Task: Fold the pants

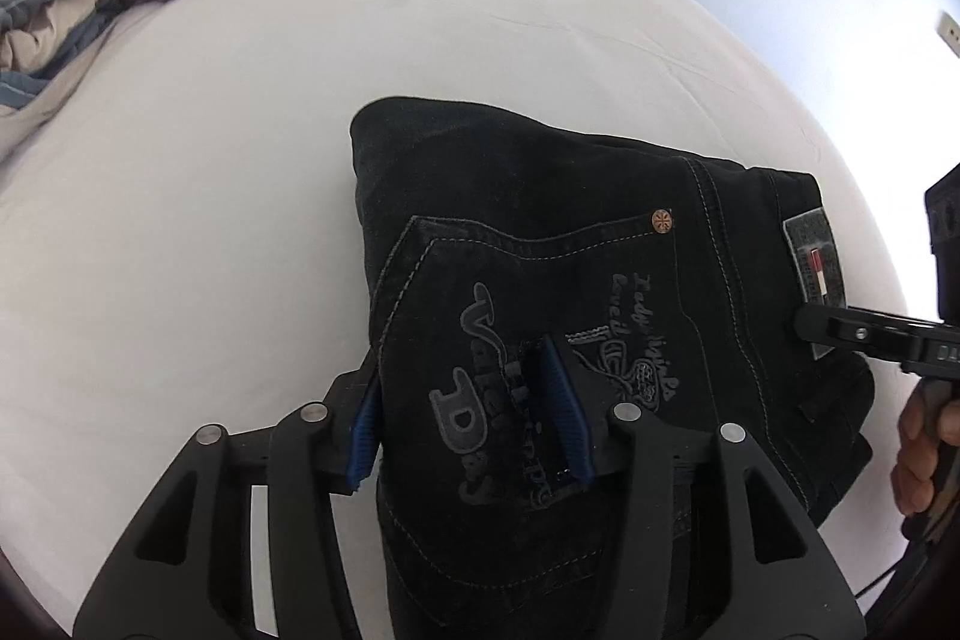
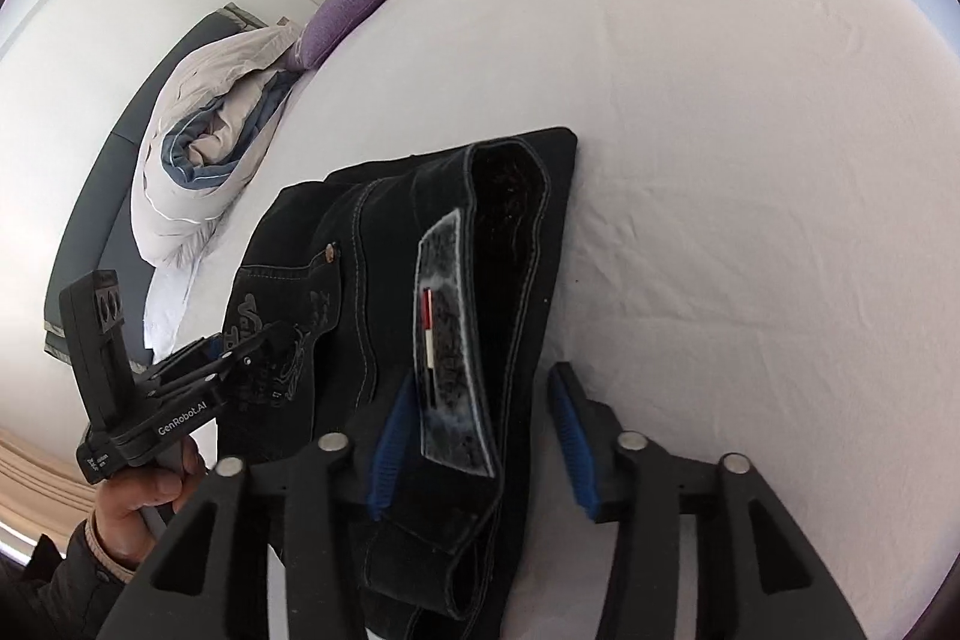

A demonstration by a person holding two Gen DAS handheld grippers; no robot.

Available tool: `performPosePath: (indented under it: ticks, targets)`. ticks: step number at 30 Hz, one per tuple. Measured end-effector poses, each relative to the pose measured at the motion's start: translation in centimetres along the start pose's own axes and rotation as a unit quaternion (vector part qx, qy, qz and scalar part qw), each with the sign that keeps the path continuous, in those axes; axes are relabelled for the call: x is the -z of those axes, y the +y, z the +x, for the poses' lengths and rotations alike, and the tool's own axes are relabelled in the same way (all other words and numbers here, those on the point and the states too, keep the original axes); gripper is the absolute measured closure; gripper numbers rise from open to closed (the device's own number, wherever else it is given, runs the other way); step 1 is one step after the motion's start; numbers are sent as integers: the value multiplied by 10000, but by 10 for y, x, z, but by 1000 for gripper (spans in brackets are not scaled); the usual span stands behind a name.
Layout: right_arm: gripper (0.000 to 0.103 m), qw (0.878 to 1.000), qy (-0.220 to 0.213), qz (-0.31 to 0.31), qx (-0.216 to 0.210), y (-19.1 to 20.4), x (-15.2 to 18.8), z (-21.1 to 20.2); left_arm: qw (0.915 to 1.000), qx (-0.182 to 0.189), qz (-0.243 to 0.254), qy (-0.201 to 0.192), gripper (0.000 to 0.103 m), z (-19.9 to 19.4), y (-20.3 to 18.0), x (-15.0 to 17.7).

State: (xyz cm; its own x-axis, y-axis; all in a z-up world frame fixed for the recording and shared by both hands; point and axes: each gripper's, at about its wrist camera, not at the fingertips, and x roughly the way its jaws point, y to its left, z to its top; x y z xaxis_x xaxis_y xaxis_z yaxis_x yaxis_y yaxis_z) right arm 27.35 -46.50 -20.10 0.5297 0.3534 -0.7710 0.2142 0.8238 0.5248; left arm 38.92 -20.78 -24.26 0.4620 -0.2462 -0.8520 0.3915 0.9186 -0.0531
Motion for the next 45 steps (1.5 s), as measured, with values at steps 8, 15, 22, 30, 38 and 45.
performPosePath:
  ticks: [8,15,22,30,38,45]
  targets:
    - [38,9977,-621,-165,237,27,28,-57,9966,-421,260,-660,51,-72,-19,14]
    - [29,9896,-1229,-641,396,84,58,-117,9878,-553,162,-1450,22,-156,-53,29]
    - [5,9636,-2260,-1240,708,142,106,-194,9587,-1046,-165,-2640,0,-303,-27,60]
    - [0,9063,-3504,-1964,1317,186,157,-264,9208,-1017,-273,-3756,0,-421,-41,120]
    - [0,8854,-3963,-2049,1305,202,175,-311,9185,-1047,442,-3787,0,-479,-62,142]
    - [0,8770,-3930,-2356,1448,224,180,-323,9548,-505,458,-2893,0,-470,-76,136]
